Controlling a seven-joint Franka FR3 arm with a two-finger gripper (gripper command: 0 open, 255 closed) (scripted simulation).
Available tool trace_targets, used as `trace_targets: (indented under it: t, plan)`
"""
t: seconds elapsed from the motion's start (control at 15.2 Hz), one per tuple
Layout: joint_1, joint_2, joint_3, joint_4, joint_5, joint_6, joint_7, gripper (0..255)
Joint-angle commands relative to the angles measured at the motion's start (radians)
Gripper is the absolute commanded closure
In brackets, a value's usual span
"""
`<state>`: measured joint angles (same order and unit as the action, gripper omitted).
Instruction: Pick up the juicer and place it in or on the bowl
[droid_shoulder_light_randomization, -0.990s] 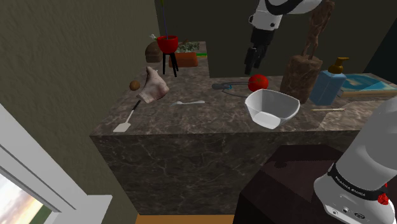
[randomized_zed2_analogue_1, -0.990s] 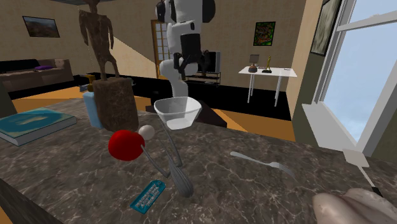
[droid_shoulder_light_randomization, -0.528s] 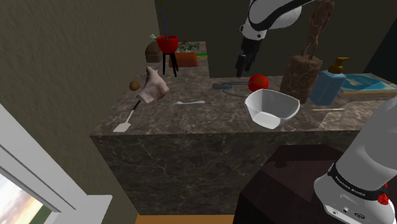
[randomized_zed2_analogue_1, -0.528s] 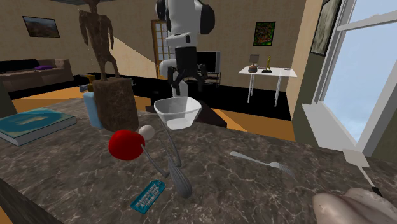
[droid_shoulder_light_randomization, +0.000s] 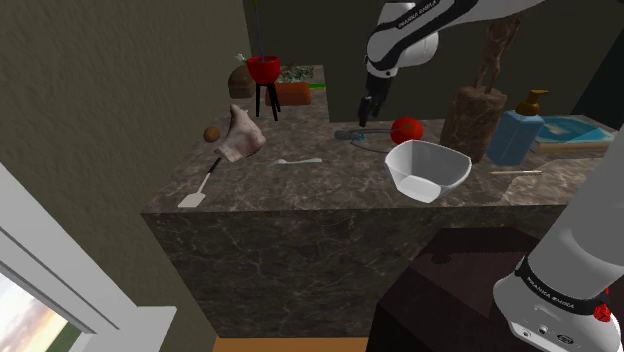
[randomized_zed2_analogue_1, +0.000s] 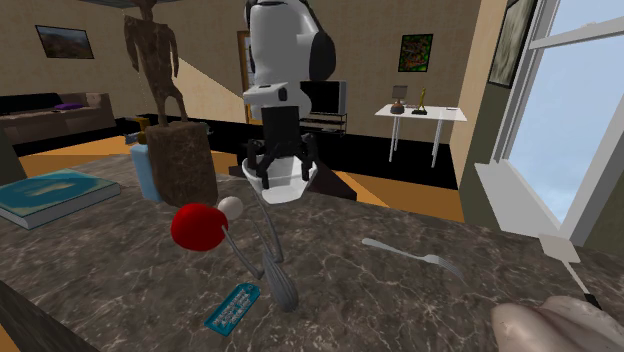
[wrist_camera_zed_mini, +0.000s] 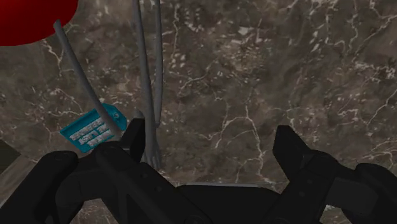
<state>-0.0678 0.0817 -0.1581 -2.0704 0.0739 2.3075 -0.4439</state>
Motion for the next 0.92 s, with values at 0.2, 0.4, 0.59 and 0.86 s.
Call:
trace_targets:
  t: [0.2,0.4,0.59,0.86]
  plan:
    - [-0.024,0.186,-0.005,0.163,0.031,0.048,-0.049,0]
    - [-0.036,0.254,-0.003,0.220,0.042,0.067,-0.065,0]
    - [-0.038,0.282,0.000,0.219,0.049,0.095,-0.070,0]
    - [-0.041,0.317,0.005,0.221,0.058,0.128,-0.076,0]
